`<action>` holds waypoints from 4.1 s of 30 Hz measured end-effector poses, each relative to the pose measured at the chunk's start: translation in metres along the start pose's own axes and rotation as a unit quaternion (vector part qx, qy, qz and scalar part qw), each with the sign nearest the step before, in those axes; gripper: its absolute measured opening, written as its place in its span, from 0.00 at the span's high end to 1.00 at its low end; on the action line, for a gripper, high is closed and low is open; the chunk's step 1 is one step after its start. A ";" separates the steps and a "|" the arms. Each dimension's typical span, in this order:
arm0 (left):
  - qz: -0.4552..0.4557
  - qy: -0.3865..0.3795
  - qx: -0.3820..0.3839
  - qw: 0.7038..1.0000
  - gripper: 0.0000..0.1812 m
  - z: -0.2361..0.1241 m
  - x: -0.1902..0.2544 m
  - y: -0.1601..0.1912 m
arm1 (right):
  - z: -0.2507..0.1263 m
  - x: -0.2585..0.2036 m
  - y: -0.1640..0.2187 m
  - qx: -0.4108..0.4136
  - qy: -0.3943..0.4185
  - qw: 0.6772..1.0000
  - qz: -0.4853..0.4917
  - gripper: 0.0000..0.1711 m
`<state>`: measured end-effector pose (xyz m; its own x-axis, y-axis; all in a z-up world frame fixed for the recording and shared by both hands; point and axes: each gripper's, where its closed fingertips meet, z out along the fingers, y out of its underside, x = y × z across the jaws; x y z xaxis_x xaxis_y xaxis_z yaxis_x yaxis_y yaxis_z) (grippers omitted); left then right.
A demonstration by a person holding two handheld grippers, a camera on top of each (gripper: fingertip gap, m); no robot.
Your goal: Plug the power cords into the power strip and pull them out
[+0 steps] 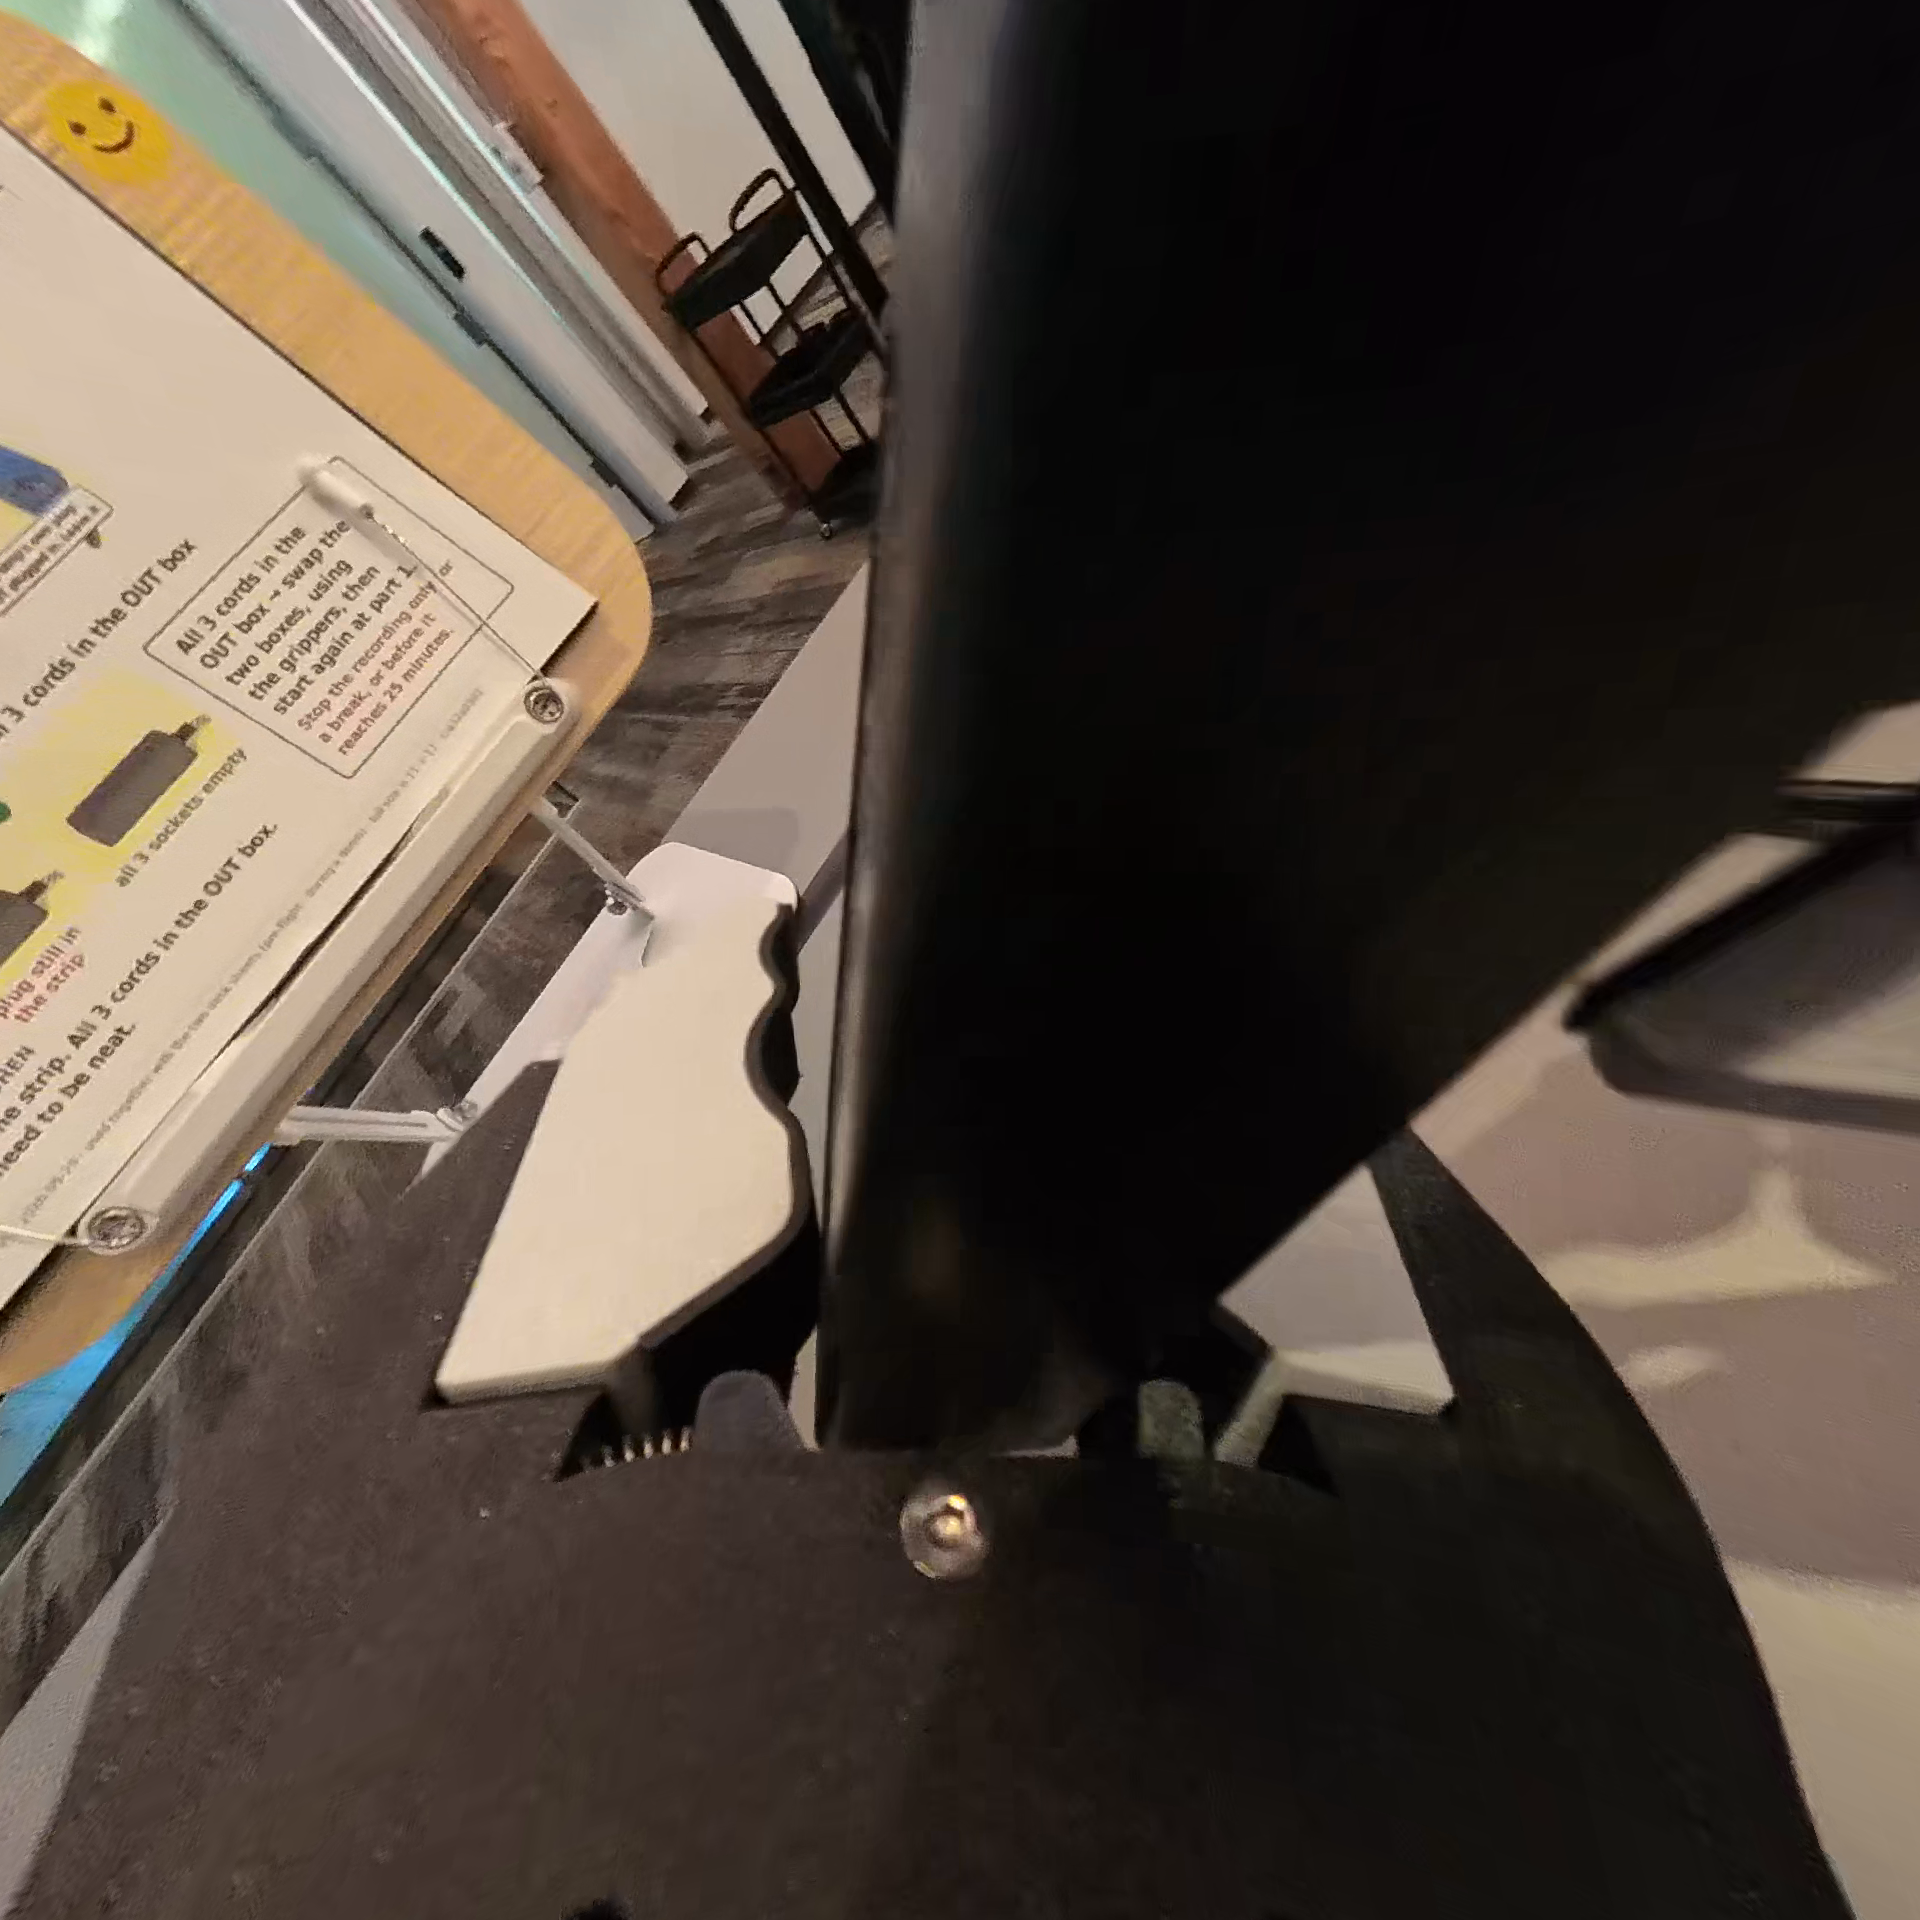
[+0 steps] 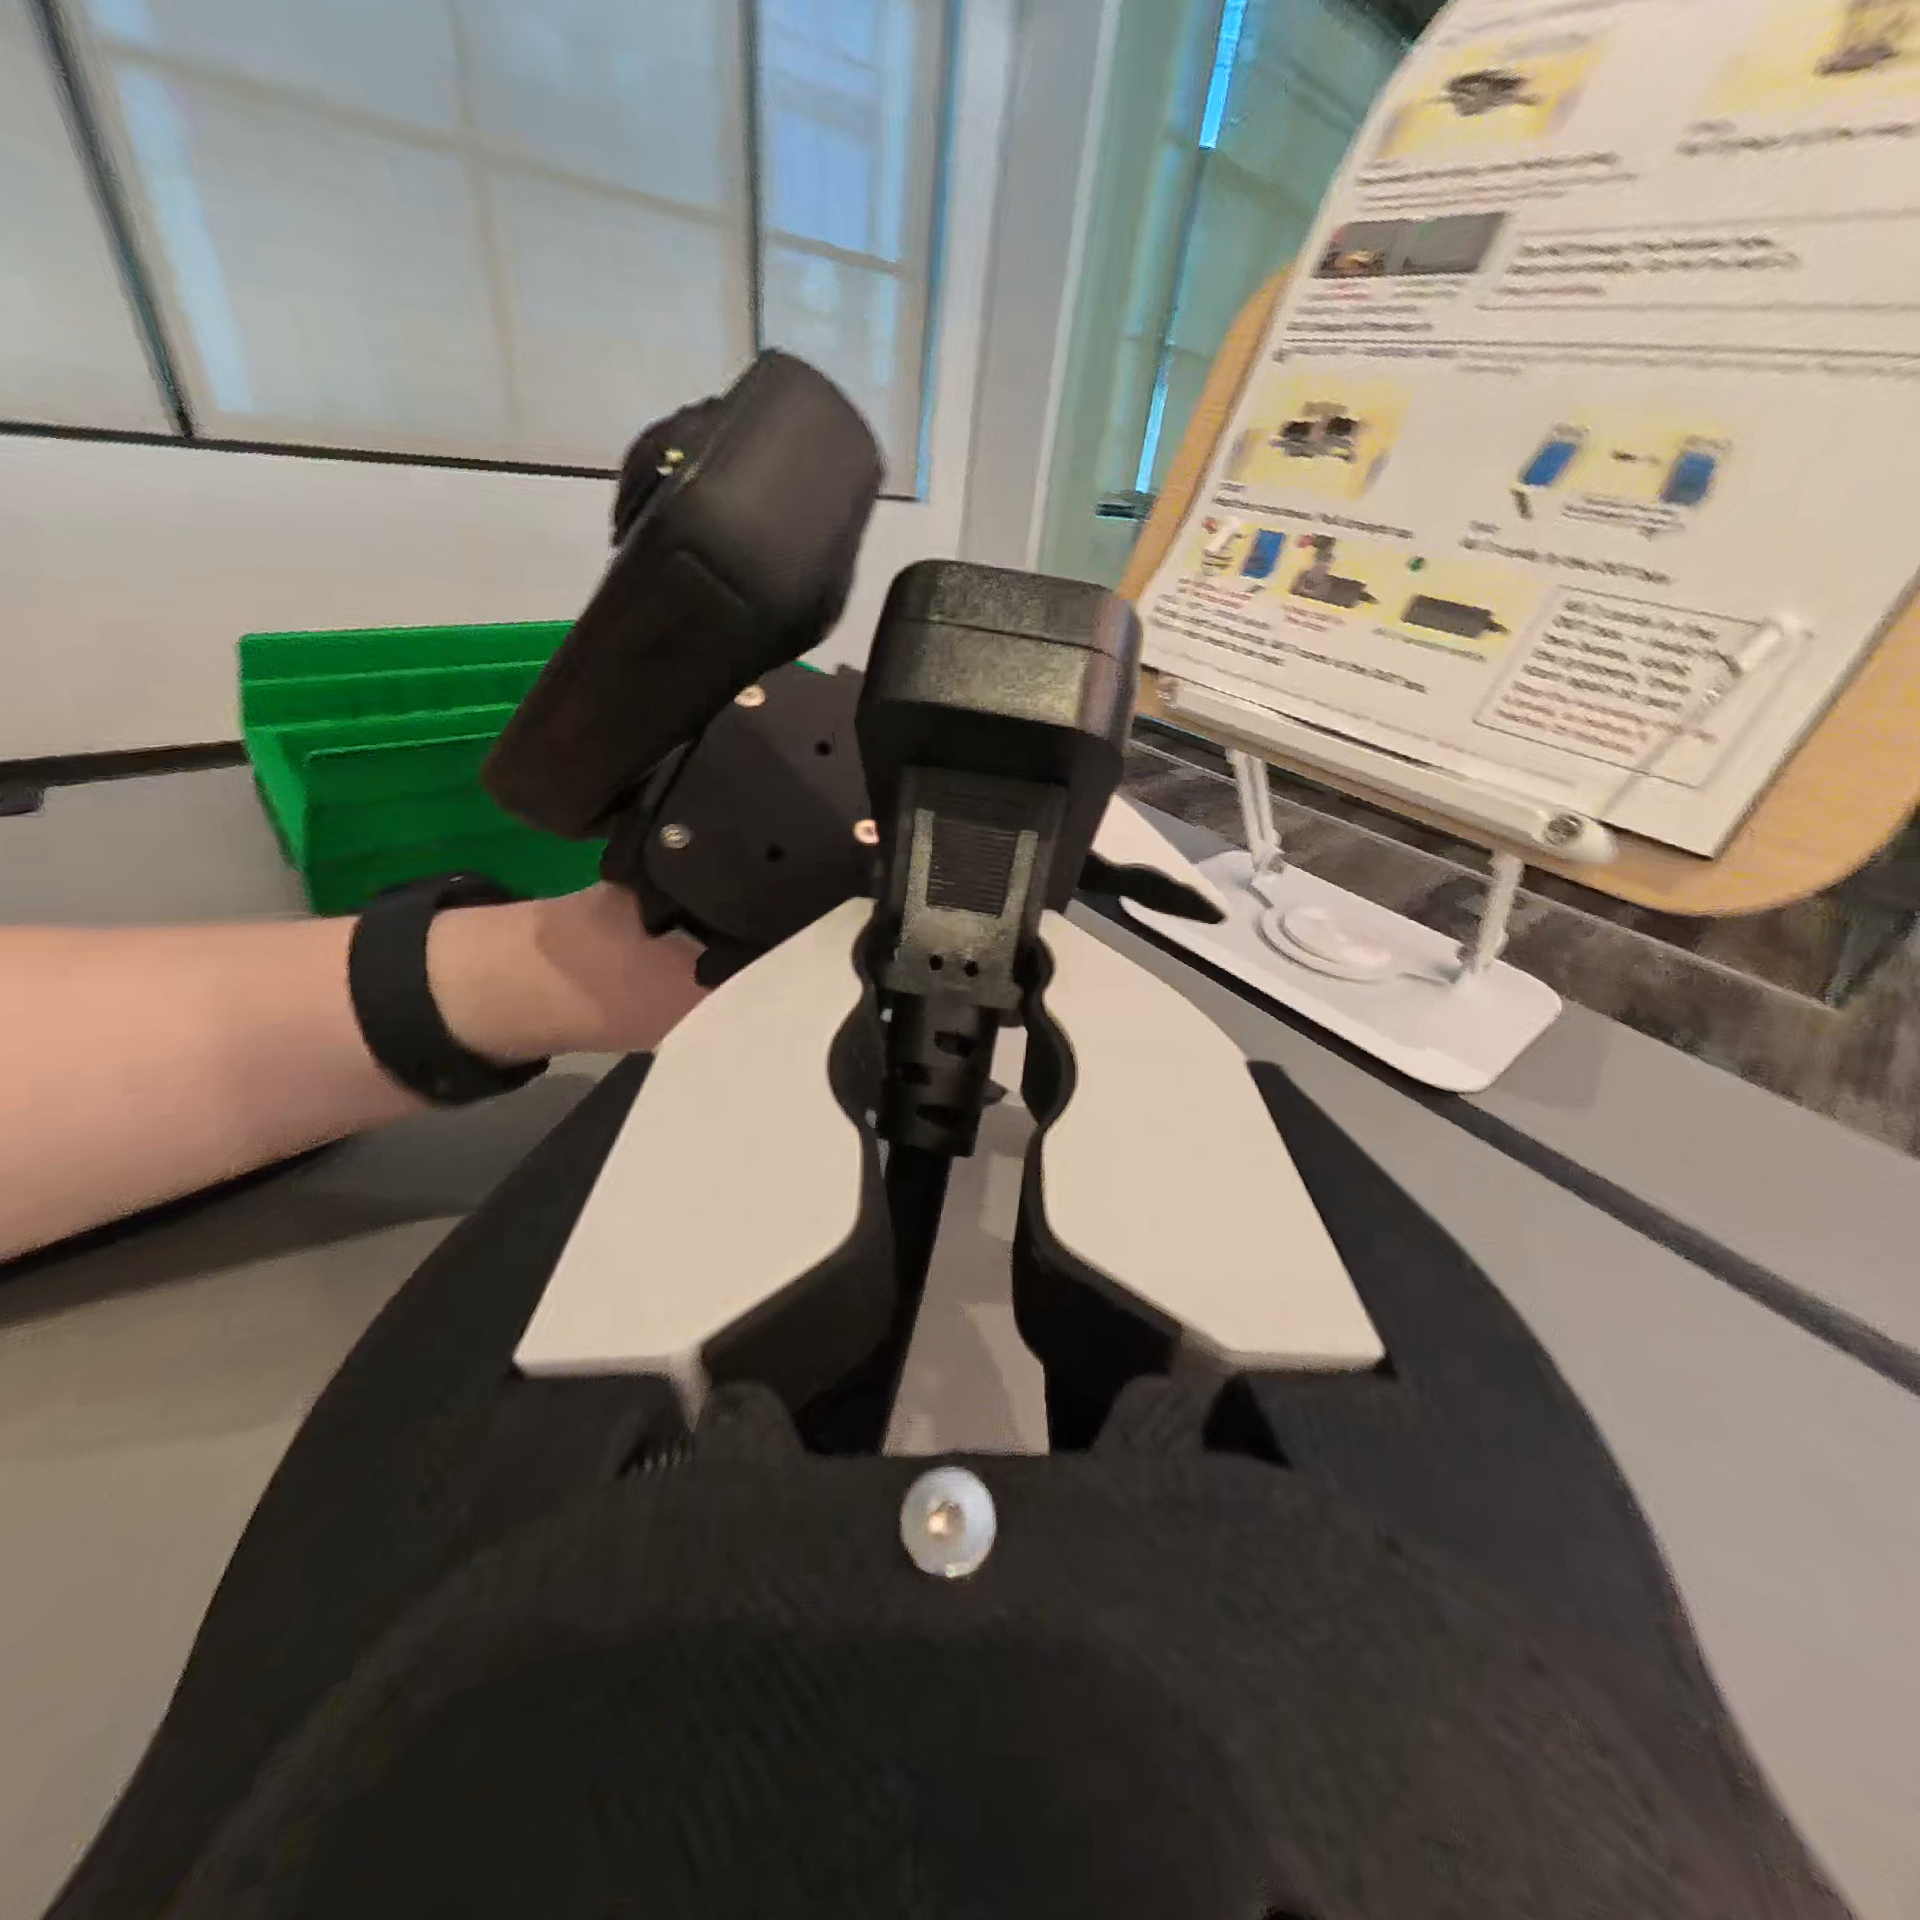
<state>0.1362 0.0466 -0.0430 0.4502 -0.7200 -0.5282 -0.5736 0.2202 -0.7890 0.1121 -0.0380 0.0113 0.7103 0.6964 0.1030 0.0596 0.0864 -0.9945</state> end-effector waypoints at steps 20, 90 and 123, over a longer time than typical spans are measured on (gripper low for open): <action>-0.007 -0.122 0.014 0.992 0.67 -0.006 -0.026 -0.006 | -0.007 0.018 -0.010 0.038 0.041 0.985 0.162 0.85; -0.298 0.180 0.154 0.925 0.81 -0.015 -0.003 -0.003 | 0.039 0.033 0.070 -0.150 0.227 0.953 -0.130 0.84; -0.276 0.177 0.263 0.907 0.78 -0.067 -0.045 -0.045 | 0.016 0.043 0.059 -0.071 0.184 0.978 -0.074 0.84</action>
<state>0.0955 0.0247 0.0369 0.2681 -0.9619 0.0544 0.1198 -0.0227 -0.9925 0.1348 0.0080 -0.0424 0.8890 0.3785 0.2576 0.2590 0.0482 -0.9647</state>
